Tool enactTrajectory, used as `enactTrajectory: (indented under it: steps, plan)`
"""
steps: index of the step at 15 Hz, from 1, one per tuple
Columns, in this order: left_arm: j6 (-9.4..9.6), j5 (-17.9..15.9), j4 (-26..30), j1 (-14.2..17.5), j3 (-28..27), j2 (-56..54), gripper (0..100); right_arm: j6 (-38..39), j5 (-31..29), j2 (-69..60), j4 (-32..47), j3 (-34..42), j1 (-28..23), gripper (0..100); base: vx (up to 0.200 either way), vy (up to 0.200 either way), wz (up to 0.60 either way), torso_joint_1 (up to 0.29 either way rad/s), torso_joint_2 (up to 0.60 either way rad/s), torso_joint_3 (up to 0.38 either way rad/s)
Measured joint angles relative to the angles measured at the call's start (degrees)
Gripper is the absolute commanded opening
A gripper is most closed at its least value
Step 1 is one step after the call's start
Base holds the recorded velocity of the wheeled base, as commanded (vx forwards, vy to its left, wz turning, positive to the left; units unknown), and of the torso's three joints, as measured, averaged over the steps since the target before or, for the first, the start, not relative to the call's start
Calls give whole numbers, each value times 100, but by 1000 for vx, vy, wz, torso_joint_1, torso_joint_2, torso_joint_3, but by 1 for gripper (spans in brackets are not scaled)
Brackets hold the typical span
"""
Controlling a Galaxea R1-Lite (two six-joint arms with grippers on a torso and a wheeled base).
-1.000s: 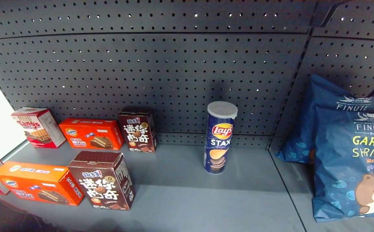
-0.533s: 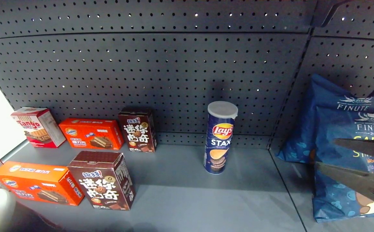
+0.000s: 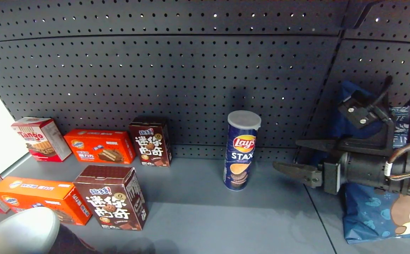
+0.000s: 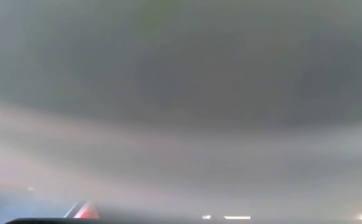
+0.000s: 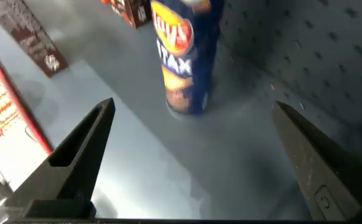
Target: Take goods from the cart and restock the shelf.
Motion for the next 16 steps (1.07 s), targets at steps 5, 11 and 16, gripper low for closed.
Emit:
enactTrajectory:
  steps: [5, 11, 16]
  plan:
    - [-33, -33, -26, -22, -20, 78, 0, -35, 1095, 789, -1022, 0, -162, 100, 0, 0, 0, 0, 0, 0]
    - [-49, -35, -23, 1, -46, 124, 0, -369, 2191, 1329, -1445, -9, -614, 100, 0, 0, 0, 0, 0, 0]
    - [-90, -29, -21, 28, -33, 124, 0, -377, 2734, 1716, -1763, -154, -781, 100, 0, 0, 0, 0, 0, 0]
